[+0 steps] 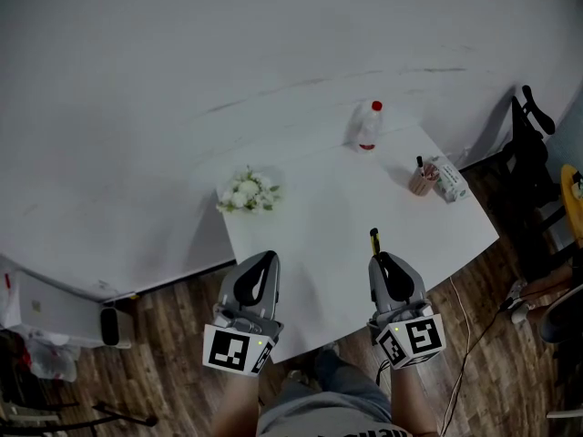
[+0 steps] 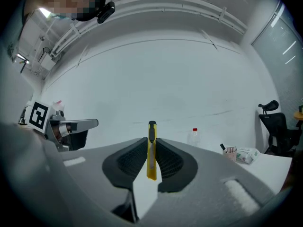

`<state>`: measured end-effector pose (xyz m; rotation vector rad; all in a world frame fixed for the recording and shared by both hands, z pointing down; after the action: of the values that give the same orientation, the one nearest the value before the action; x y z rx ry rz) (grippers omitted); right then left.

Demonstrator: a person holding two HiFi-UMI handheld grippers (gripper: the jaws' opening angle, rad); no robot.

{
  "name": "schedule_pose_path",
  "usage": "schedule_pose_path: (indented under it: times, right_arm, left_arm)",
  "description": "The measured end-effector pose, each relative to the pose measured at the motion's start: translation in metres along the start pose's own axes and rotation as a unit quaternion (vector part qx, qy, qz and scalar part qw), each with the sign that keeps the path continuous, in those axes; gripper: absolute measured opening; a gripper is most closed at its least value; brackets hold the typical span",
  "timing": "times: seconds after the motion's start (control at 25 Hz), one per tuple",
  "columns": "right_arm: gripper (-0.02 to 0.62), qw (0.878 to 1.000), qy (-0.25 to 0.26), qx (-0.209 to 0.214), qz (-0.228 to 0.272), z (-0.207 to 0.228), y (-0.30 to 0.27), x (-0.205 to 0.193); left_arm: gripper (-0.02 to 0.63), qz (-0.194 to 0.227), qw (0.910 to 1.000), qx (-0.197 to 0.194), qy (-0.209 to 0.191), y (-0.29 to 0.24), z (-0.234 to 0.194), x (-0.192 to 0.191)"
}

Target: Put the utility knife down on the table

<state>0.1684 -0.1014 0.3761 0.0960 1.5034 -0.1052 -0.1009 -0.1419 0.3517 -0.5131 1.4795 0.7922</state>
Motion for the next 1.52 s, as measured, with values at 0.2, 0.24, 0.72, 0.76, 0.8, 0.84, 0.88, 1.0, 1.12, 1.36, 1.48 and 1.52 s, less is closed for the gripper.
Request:
schedule_pose_path:
  times: [0.2, 0.24, 0.72, 0.76, 0.8, 0.84, 0.88, 1.0, 1.12, 1.36, 1.48, 1.52]
  right_arm:
    - [0.055, 1.0, -0.004, 0.007, -0.023, 0.007, -0.011, -0.014]
    - [0.055, 1.0, -0.004, 0.008, -0.028, 0.008, -0.013, -0.017]
    - [0.055, 0.996, 0.001, 0.018, -0.086, 0.018, -0.036, -0.046]
    - [0.055, 0.996, 0.003, 0.018, -0.092, 0.018, -0.039, -0.049]
    - [0.055, 0.995, 0.004, 0.018, -0.098, 0.019, -0.041, -0.052]
    - [0.055, 0.994, 0.004, 0.018, -0.104, 0.019, -0.043, -0.055]
    - [0.055, 0.994, 0.004, 0.019, -0.11, 0.02, -0.045, -0.058]
    - [0.055, 0.992, 0.003, 0.02, -0.128, 0.021, -0.052, -0.068]
    - [0.055, 0.989, 0.011, 0.022, -0.148, 0.022, -0.059, -0.078]
    - [0.055, 0.982, 0.025, 0.026, -0.187, 0.024, -0.072, -0.098]
    - [0.055, 0.977, 0.034, 0.026, -0.208, 0.025, -0.077, -0.111]
    - [0.055, 0.976, 0.036, 0.027, -0.215, 0.026, -0.078, -0.115]
  left_arm:
    - [0.008, -0.006, 1.0, 0.006, 0.003, -0.005, -0.001, -0.005]
    - [0.008, -0.007, 0.9999, 0.007, 0.004, -0.006, -0.002, -0.006]
    - [0.008, -0.015, 0.9996, 0.02, 0.013, -0.017, -0.009, -0.017]
    - [0.008, -0.016, 0.9995, 0.022, 0.014, -0.018, -0.01, -0.018]
    - [0.008, -0.017, 0.9995, 0.023, 0.014, -0.018, -0.011, -0.018]
    - [0.008, -0.017, 0.9994, 0.024, 0.015, -0.019, -0.013, -0.019]
    - [0.008, -0.017, 0.9994, 0.026, 0.015, -0.019, -0.014, -0.019]
    - [0.009, -0.019, 0.9992, 0.03, 0.016, -0.02, -0.017, -0.022]
    - [0.008, -0.024, 0.999, 0.034, 0.018, -0.021, -0.021, -0.024]
    - [0.009, -0.029, 0.9985, 0.042, 0.021, -0.021, -0.028, -0.028]
    - [0.009, -0.032, 0.9982, 0.046, 0.022, -0.022, -0.03, -0.03]
    - [0.009, -0.033, 0.9981, 0.048, 0.022, -0.022, -0.031, -0.03]
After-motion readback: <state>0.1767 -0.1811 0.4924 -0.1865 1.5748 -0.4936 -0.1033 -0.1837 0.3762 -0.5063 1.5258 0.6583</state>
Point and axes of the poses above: the fingertips, and each gripper's own axes: y backward along the fingers, z to its right, x out of its top, the point moved 10 cm from there along y, backward along the fingers, and after that the axes turned 9 degrees about -x, right-handed, at the moved point
